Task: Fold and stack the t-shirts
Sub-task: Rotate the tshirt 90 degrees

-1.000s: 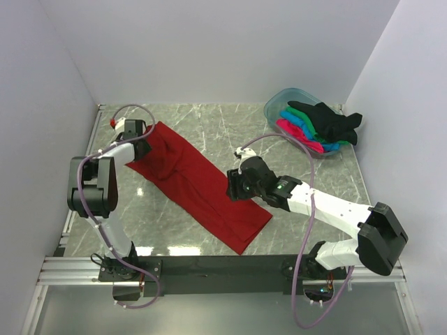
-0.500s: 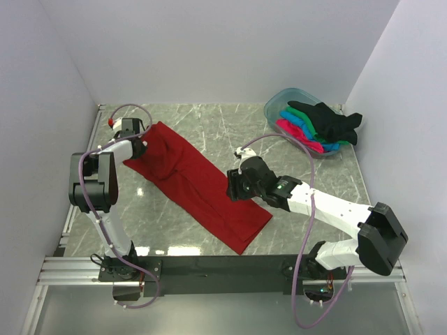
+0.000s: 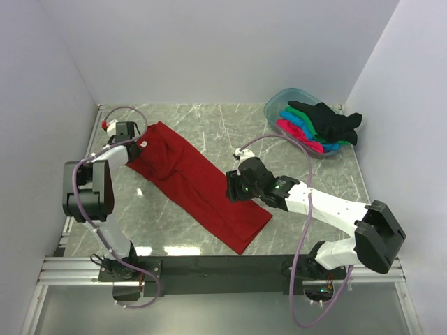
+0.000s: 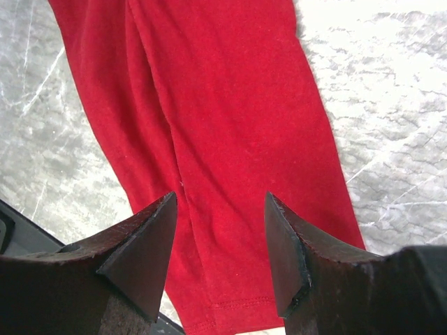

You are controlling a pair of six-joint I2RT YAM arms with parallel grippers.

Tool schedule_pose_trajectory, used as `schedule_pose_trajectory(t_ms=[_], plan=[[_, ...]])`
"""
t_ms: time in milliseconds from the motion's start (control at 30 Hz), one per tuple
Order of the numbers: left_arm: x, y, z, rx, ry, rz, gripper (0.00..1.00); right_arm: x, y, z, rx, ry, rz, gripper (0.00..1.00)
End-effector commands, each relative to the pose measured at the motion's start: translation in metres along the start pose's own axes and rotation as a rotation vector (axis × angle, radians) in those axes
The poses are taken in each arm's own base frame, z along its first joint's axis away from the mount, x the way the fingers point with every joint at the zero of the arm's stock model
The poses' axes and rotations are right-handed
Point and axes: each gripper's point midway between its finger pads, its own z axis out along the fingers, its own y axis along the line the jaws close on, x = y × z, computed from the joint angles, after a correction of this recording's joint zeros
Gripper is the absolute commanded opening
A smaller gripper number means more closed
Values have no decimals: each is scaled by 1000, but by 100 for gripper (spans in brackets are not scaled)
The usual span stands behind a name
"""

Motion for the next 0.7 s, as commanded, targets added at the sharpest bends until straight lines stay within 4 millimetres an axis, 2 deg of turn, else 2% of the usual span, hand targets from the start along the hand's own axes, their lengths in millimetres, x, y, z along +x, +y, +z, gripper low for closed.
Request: schedule_pose_trajectory(t_ms=[0,167,233,267,400,667], plan=[[-37,-3,-18,30,-120,-33,1,-5,8,0,-15,-17,-1,60],[-36,-4,-11,43,-106,-34,1,-7,11,0,-20,-18,-4,60],[-31,-11,-5,84,-76,-34,7,-6,11,1,-20,-16,-4,60],[-30,-15,-3,101,-67,-36,15,-4,12,1,-19,-10,-6,60],[-27,-24,7,132,-40,-40,31,-3,10,2,-14,-6,-6,60],[-29,-35,19,158,-31,-44,35,0,11,5,-17,4,-10,60]])
